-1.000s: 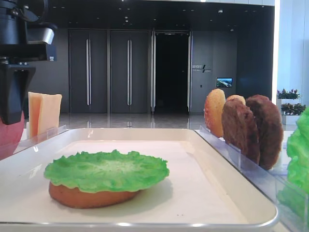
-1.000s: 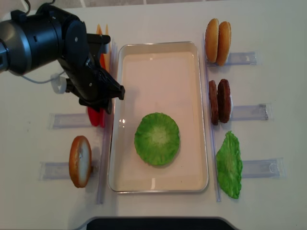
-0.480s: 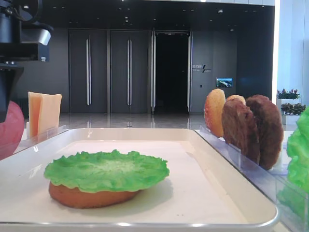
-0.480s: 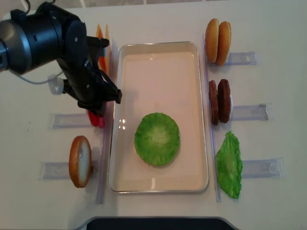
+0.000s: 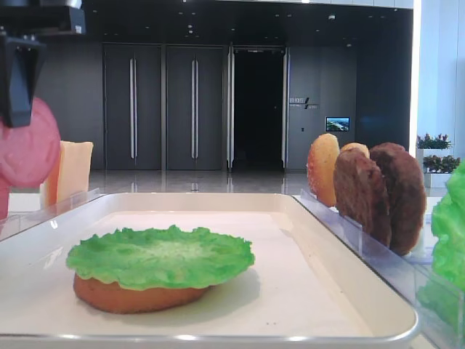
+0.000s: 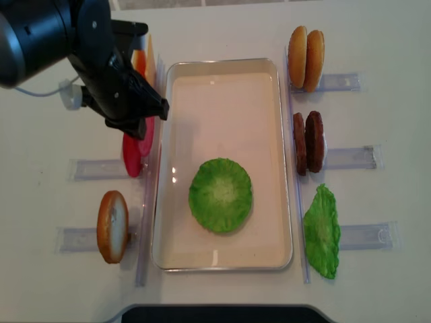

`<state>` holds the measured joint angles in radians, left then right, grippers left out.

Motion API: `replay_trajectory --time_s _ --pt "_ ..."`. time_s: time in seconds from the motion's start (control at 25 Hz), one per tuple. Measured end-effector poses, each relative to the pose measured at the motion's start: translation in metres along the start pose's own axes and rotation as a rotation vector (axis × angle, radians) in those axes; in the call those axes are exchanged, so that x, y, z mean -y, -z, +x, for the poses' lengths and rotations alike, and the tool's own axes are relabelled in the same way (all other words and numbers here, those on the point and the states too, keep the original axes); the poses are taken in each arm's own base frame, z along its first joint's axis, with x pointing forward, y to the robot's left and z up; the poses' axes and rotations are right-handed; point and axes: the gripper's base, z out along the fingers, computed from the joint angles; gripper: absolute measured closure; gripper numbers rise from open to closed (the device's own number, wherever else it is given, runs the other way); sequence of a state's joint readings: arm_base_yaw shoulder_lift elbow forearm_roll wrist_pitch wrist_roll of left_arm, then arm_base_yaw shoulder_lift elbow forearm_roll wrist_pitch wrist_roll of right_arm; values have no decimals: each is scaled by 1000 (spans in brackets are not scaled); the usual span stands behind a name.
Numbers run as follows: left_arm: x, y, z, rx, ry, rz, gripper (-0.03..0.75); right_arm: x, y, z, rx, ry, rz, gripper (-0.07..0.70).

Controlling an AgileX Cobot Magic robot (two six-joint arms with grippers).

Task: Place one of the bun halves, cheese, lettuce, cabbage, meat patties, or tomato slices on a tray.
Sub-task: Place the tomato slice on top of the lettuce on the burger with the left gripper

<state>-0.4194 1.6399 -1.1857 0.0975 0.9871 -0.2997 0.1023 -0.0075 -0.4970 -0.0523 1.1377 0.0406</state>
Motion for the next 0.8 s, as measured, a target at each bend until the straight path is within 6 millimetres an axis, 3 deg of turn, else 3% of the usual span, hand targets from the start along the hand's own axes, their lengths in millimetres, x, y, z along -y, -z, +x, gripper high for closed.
replay_trajectory --time_s 0.32,0.56,0.8 --pt "-8 51 14 68 18 20 655 0 0 0 0 0 0 395" --pt "-13 60 50 61 37 42 655 0 0 0 0 0 0 395" --pt "-2 61 79 84 41 88 655 0 0 0 0 0 0 395"
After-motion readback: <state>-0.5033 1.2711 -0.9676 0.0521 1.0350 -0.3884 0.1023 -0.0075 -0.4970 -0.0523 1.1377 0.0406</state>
